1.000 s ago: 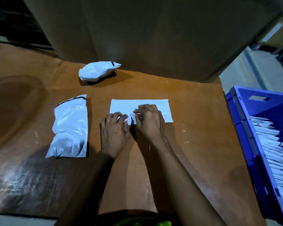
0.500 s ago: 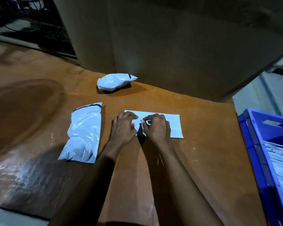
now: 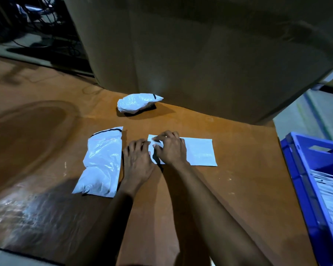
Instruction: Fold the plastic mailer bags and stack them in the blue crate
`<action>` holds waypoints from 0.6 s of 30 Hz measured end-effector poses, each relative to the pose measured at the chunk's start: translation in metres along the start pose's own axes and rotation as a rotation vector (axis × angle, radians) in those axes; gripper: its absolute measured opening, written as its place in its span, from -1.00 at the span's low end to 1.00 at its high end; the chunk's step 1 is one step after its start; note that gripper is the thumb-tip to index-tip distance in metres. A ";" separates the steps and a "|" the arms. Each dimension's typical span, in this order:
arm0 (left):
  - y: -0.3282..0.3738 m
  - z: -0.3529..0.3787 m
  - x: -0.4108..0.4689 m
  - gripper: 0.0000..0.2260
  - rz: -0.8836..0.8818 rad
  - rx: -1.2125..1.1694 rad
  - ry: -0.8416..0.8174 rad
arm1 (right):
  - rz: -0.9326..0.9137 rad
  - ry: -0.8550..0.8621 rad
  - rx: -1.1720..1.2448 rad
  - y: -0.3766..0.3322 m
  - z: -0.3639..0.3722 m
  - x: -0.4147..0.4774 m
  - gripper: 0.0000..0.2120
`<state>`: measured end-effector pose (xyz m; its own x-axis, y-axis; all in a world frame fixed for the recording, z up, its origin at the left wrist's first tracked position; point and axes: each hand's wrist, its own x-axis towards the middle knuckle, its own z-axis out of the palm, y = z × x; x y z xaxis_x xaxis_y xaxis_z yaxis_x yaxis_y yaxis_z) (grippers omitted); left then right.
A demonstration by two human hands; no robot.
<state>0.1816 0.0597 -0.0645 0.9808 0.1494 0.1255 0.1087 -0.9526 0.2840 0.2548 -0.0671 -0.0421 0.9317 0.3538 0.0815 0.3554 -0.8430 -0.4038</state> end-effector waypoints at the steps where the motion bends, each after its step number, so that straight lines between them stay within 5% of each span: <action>1: -0.004 0.003 -0.005 -0.54 0.001 0.000 0.021 | 0.006 0.004 -0.001 0.002 0.003 -0.002 -0.69; 12: -0.010 0.003 -0.042 -0.74 0.024 -0.148 0.278 | 0.026 0.160 0.151 0.006 0.012 -0.080 -0.76; 18: -0.005 -0.010 -0.027 -0.69 0.099 -0.087 0.046 | 0.058 0.077 0.113 0.002 0.002 -0.084 -0.79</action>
<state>0.1529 0.0628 -0.0593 0.9773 0.0696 0.2000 -0.0048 -0.9371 0.3491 0.1769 -0.0983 -0.0513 0.9549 0.2704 0.1227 0.2944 -0.8085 -0.5095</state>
